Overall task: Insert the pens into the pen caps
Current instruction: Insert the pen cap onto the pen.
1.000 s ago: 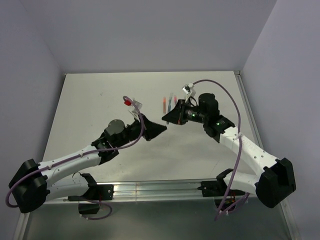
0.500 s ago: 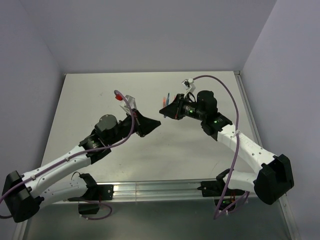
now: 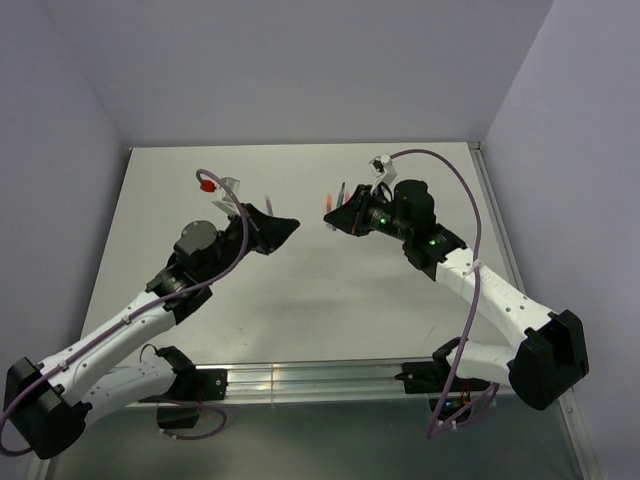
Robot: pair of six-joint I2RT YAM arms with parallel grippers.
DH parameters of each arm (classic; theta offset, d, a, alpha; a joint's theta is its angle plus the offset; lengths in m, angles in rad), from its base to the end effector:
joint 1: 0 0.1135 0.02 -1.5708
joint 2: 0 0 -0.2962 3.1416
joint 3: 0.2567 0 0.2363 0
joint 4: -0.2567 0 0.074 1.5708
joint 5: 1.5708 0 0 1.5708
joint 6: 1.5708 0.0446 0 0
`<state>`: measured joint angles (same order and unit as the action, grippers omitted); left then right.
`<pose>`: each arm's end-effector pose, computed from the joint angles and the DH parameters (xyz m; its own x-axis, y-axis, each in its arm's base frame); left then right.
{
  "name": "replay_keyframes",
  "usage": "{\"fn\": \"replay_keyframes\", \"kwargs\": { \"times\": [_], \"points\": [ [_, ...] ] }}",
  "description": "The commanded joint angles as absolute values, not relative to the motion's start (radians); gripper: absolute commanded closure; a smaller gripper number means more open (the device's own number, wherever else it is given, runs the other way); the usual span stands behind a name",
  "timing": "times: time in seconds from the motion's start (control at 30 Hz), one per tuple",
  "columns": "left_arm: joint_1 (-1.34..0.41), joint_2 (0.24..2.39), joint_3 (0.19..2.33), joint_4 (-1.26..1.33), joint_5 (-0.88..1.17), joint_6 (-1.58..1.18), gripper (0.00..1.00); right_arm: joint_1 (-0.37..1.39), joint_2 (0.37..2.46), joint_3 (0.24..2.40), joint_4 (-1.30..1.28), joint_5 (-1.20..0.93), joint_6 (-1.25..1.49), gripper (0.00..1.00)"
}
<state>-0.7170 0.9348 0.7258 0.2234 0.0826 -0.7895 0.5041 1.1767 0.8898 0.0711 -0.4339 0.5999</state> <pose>0.1472 -0.1332 0.3648 -0.5015 -0.5015 -0.7050 0.5127 0.4841 -0.7091 0.2136 0.1392 0.3553 -0.6052 0.2512 -0.7554 -0.5527 0.5504 0.6258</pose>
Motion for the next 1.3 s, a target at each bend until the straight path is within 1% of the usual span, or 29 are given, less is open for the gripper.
{"fn": "replay_keyframes", "kwargs": {
  "times": [0.0, 0.1, 0.13, 0.17, 0.23, 0.27, 0.3, 0.4, 0.43, 0.57, 0.6, 0.63, 0.67, 0.7, 0.73, 0.77, 0.8, 0.83, 0.9, 0.93, 0.97, 1.0, 1.03, 1.07, 1.1, 1.13, 1.2, 1.23, 1.27],
  "points": [
    [-0.667, 0.974, 0.752, 0.276, 0.043, -0.856, 0.82, 0.508, 1.134, 0.953, 0.032, -0.333, 0.563, 1.00],
    [-0.652, 1.063, 0.796, 0.281, 0.006, -0.861, 0.81, 0.508, 1.121, 0.968, -0.027, -0.237, 0.563, 1.00],
    [-0.652, 1.128, 0.834, 0.284, 0.005, -0.853, 0.81, 0.508, 1.115, 0.977, -0.052, -0.200, 0.566, 1.00],
    [-0.652, 1.164, 0.860, 0.287, 0.011, -0.838, 0.80, 0.508, 1.112, 0.982, -0.105, -0.116, 0.569, 1.00],
    [-0.653, 1.286, 0.946, 0.237, 0.014, -0.825, 0.76, 0.505, 1.086, 0.994, -0.162, -0.033, 0.572, 1.00],
    [-0.655, 1.328, 0.974, 0.213, 0.017, -0.842, 0.75, 0.505, 1.068, 0.994, -0.213, 0.050, 0.575, 1.00],
    [-0.661, 1.400, 0.995, 0.212, 0.012, -0.860, 0.71, 0.500, 1.024, 0.994, -0.234, 0.086, 0.581, 1.00],
    [-0.728, 1.514, 1.136, 0.077, -0.154, -0.897, 0.69, 0.491, 0.933, 0.968, -0.285, 0.202, 0.600, 1.00],
    [-0.745, 1.591, 1.214, 0.033, -0.251, -0.923, 0.69, 0.489, 0.872, 0.959, -0.299, 0.218, 0.607, 1.00],
    [-0.778, 1.777, 1.376, -0.089, -0.350, -1.122, 0.70, 0.485, 0.740, 0.954, -0.396, 0.253, 0.637, 1.00],
    [-0.799, 1.860, 1.418, -0.122, -0.391, -1.197, 0.69, 0.485, 0.715, 0.954, -0.408, 0.259, 0.638, 1.00],
    [-0.814, 1.906, 1.536, -0.164, -0.432, -1.238, 0.68, 0.483, 0.674, 0.965, -0.438, 0.262, 0.640, 1.00],
    [-0.830, 1.957, 1.608, -0.280, -0.505, -1.308, 0.69, 0.483, 0.655, 0.974, -0.454, 0.265, 0.638, 1.00],
    [-0.859, 2.061, 1.687, -0.349, -0.543, -1.351, 0.68, 0.485, 0.638, 0.986, -0.471, 0.267, 0.637, 1.00],
    [-0.874, 2.113, 1.848, -0.432, -0.578, -1.406, 0.65, 0.485, 0.612, 1.011, -0.485, 0.262, 0.626, 1.00],
    [-0.885, 2.162, 1.921, -0.478, -0.619, -1.472, 0.64, 0.485, 0.604, 1.023, -0.512, 0.261, 0.620, 1.00],
    [-0.900, 2.251, 2.037, -0.544, -0.626, -1.500, 0.62, 0.485, 0.594, 1.035, -0.531, 0.259, 0.615, 1.00],
    [-0.903, 2.291, 2.087, -0.567, -0.627, -1.531, 0.62, 0.485, 0.588, 1.057, -0.546, 0.256, 0.611, 1.00],
    [-0.905, 2.379, 2.166, -0.583, -0.626, -1.513, 0.65, 0.485, 0.565, 1.062, -0.568, 0.246, 0.612, 1.00],
    [-0.905, 2.397, 2.227, -0.600, -0.640, -1.511, 0.66, 0.486, 0.557, 1.052, -0.563, 0.236, 0.617, 1.00],
    [-0.905, 2.410, 2.238, -0.594, -0.649, -1.464, 0.66, 0.486, 0.548, 1.046, -0.560, 0.220, 0.618, 1.00],
    [-0.897, 2.407, 2.202, -0.539, -0.605, -1.384, 0.69, 0.486, 0.537, 1.033, -0.557, 0.213, 0.620, 1.00],
    [-0.887, 2.401, 2.175, -0.431, -0.573, -1.311, 0.71, 0.486, 0.532, 1.026, -0.551, 0.212, 0.620, 1.00],
    [-0.874, 2.390, 2.145, -0.387, -0.539, -1.213, 0.71, 0.486, 0.528, 1.023, -0.548, 0.204, 0.620, 1.00],
    [-0.846, 2.357, 2.097, -0.308, -0.428, -1.133, 0.73, 0.486, 0.526, 1.020, -0.543, 0.199, 0.620, 1.00],
    [-0.825, 2.344, 2.004, -0.173, -0.361, -1.074, 0.73, 0.485, 0.525, 1.014, -0.532, 0.195, 0.618, 1.00],
    [-0.770, 2.335, 1.948, -0.098, -0.257, -0.933, 0.71, 0.485, 0.528, 1.014, -0.528, 0.180, 0.617, 1.00],
    [-0.753, 2.342, 1.966, -0.112, -0.198, -0.890, 0.72, 0.486, 0.529, 1.017, -0.526, 0.176, 0.614, 1.00],
    [-0.741, 2.344, 1.974, -0.115, -0.177, -0.768, 0.73, 0.485, 0.532, 1.016, -0.523, 0.175, 0.612, 1.00]
  ]
}}
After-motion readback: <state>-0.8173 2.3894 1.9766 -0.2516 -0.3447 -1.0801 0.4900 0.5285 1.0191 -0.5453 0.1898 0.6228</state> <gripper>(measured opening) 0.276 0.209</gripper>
